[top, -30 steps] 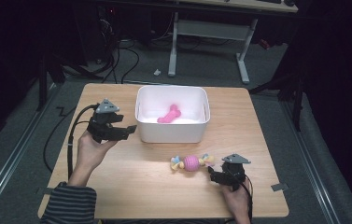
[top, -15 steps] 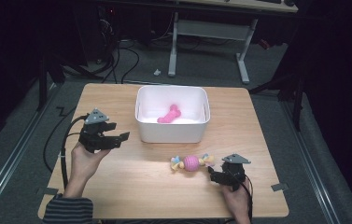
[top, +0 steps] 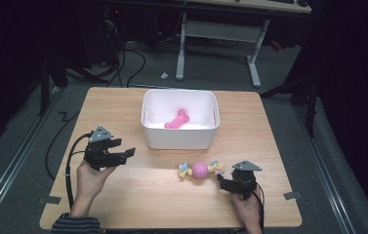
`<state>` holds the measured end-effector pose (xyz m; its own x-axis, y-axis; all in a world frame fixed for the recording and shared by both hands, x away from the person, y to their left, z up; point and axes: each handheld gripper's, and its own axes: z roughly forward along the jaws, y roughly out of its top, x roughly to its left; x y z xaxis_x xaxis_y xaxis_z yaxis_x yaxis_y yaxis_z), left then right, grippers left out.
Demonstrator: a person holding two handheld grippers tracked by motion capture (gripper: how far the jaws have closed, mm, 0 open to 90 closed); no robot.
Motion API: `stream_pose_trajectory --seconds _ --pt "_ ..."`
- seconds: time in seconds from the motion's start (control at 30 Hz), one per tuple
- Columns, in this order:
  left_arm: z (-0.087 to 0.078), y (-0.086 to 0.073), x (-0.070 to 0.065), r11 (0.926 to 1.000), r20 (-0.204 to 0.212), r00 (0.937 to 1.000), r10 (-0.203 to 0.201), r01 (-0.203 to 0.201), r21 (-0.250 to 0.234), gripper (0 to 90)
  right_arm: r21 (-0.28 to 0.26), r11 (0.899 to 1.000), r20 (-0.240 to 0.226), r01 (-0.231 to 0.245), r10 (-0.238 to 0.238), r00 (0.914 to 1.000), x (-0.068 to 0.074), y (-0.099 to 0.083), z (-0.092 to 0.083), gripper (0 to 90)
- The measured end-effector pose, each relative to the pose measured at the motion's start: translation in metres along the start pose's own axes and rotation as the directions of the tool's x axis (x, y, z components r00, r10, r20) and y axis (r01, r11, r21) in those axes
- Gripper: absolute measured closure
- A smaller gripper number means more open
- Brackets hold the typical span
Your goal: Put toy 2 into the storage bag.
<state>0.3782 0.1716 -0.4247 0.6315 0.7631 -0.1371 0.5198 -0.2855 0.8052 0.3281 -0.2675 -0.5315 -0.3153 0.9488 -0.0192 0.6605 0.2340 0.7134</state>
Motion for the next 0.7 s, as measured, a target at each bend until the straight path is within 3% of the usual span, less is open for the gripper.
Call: stream_pose_trajectory --seconds 0.33,0.7 --pt "0.008 -0.017 0.001 0.9990 0.016 0.9988 -0.046 0.046 0.001 35.2 0.000 1.000 0.000 -0.001 0.001 1.0000 0.000 0.000 0.000 21.9" --pt "0.022 -0.034 0.000 0.9974 0.015 0.9978 -0.065 0.065 0.030 35.2 0.001 1.000 0.001 -0.003 0.003 1.0000 0.000 0.000 0.000 21.9"
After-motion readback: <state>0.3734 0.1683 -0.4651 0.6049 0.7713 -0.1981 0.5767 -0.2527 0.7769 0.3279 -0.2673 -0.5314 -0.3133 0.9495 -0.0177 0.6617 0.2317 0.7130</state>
